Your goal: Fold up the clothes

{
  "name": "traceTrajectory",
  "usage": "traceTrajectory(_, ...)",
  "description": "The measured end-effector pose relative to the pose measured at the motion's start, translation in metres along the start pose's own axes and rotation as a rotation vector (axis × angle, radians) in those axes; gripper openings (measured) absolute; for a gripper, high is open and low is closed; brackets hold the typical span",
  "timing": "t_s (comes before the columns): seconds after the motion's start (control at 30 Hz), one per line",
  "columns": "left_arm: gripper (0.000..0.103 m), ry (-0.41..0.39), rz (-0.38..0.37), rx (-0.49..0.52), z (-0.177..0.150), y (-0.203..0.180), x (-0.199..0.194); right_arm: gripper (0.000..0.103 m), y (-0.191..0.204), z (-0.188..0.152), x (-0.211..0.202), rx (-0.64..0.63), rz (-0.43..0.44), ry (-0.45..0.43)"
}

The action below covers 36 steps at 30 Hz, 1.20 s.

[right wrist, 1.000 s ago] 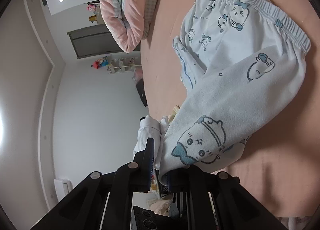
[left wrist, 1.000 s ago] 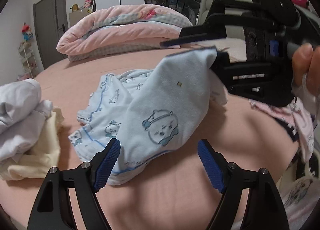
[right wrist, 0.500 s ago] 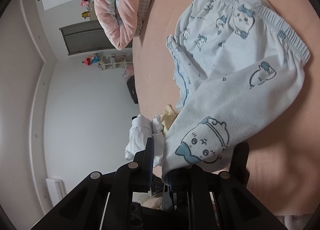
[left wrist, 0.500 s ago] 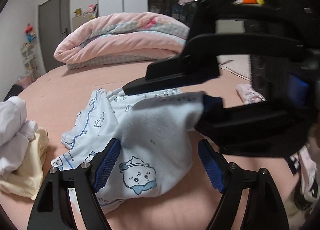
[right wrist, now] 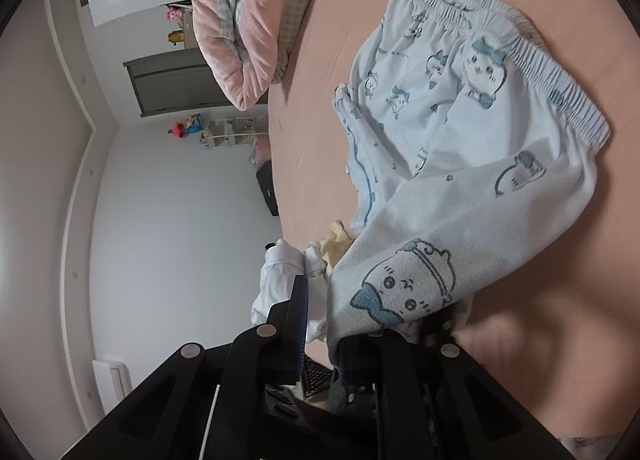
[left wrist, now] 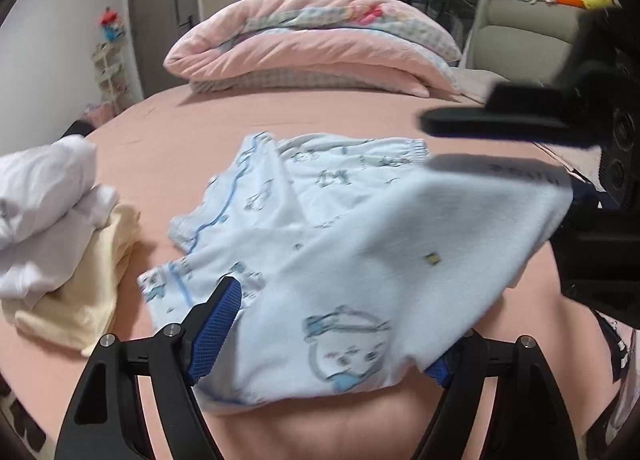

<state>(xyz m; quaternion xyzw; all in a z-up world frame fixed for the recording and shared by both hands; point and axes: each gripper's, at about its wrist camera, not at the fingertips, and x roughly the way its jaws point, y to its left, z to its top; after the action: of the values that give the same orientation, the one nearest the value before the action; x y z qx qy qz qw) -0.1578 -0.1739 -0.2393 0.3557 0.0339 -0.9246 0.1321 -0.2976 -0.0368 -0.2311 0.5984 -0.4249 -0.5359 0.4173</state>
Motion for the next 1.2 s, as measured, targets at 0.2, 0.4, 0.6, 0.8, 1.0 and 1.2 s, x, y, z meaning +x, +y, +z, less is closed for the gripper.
traceTrajectory(0.2, 0.026, 0.044, -0.008, 0.050, -0.008, 0.006, -0.008, 0.012, -0.006, -0.004, -0.004, -0.002, -0.037, -0.021)
traceTrajectory(0.4, 0.013, 0.073, -0.040, 0.074, -0.018, 0.010, -0.010, 0.012, -0.007, -0.009, -0.007, -0.055, -0.114, -0.023)
traceTrajectory(0.6, 0.012, 0.080, -0.036, 0.033, -0.018, 0.027, -0.014, 0.012, -0.011, -0.008, -0.024, -0.145, -0.274, -0.069)
traceTrajectory(0.8, 0.012, 0.078, 0.003, 0.050, -0.016, 0.039, -0.011, 0.016, -0.013, -0.007, -0.047, -0.279, -0.496, -0.140)
traceTrajectory(1.0, 0.012, 0.087, 0.006, 0.075, -0.016, 0.038, -0.013, 0.047, -0.013, -0.020, -0.056, -0.481, -0.690, -0.121)
traceTrajectory(1.2, 0.012, 0.085, 0.005, 0.123, -0.017, 0.030, -0.015, 0.055, -0.015, -0.035, -0.045, -0.675, -0.862, -0.082)
